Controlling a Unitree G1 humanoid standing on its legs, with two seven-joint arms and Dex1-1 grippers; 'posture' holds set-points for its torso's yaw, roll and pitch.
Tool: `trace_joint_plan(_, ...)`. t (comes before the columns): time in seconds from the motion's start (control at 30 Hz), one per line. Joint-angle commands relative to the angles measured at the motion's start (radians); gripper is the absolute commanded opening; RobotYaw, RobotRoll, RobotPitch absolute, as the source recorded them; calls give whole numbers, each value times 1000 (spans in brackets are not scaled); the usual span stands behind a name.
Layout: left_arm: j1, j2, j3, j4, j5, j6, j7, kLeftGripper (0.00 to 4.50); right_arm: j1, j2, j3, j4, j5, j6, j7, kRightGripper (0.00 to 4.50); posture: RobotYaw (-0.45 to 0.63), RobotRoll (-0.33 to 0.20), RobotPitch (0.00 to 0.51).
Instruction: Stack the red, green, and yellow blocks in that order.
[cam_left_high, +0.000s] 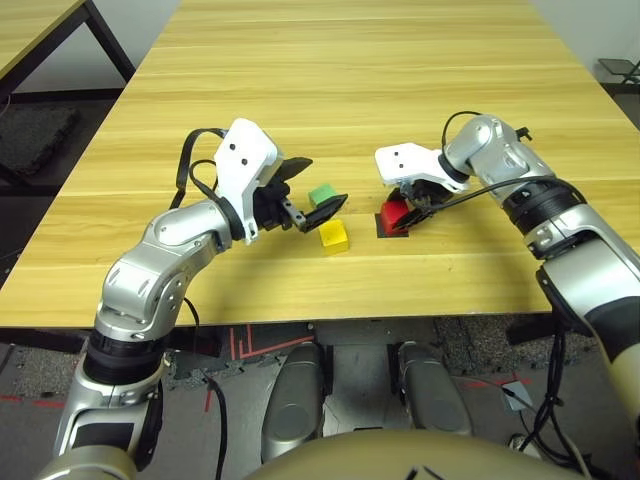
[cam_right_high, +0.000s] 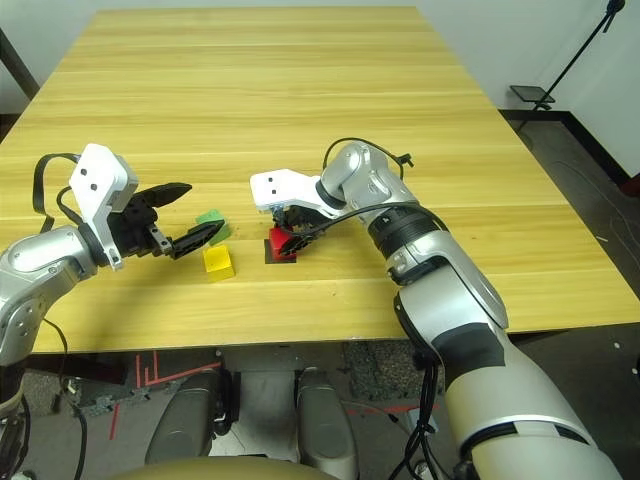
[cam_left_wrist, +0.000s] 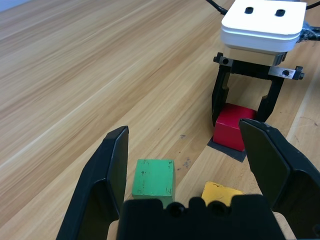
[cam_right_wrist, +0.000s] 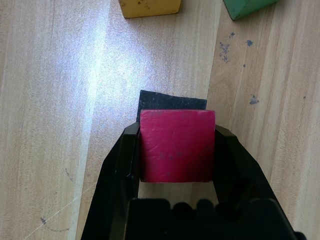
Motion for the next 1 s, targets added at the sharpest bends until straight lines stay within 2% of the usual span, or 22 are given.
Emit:
trace_joint_plan(0.03, -13, 9, -7, 22, 14, 25, 2, 4500, 43, -14, 15, -28, -20, 28, 23, 2767, 541, -204, 132)
trace_joint_plan(0.07, -18, 11, -14, 27, 15, 45, 6, 4500, 52, -21, 12, -40, -16, 36, 35, 2953, 533, -195, 127)
trace_joint_plan(0.2, -66, 7, -47, 63, 14, 141, 20, 4500, 57, -63, -19, -51, 0, 12, 69, 4343, 526, -184, 122)
trace_joint_plan(0.23, -77, 4, -52, 72, 15, 158, 21, 4500, 54, -69, -28, -46, 5, 7, 71, 4429, 523, -175, 118)
trace_joint_plan(0.33, -160, 6, -120, 161, 53, 173, -11, 4500, -3, -110, -136, 22, 91, -35, 94, 4429, 497, -162, 105)
trace_joint_plan(0.47, -231, -1, -162, 276, 81, 147, -62, 4500, -35, -164, -220, 49, 121, 0, 59, 4429, 440, -145, 88)
trace_joint_plan(0.67, -290, 30, -227, 426, 166, 60, -163, 4500, 48, -258, -307, -71, 166, 114, 31, 4429, 360, -115, 69)
trace_joint_plan(0.87, -333, 31, -268, 539, 245, 8, -220, 4500, 166, -290, -365, -291, 233, 278, -19, 4429, 296, -87, 58)
trace_joint_plan(1.0, -354, 12, -292, 578, 276, 6, -248, 4500, 207, -308, -383, -374, 256, 339, -55, 4429, 270, -78, 60)
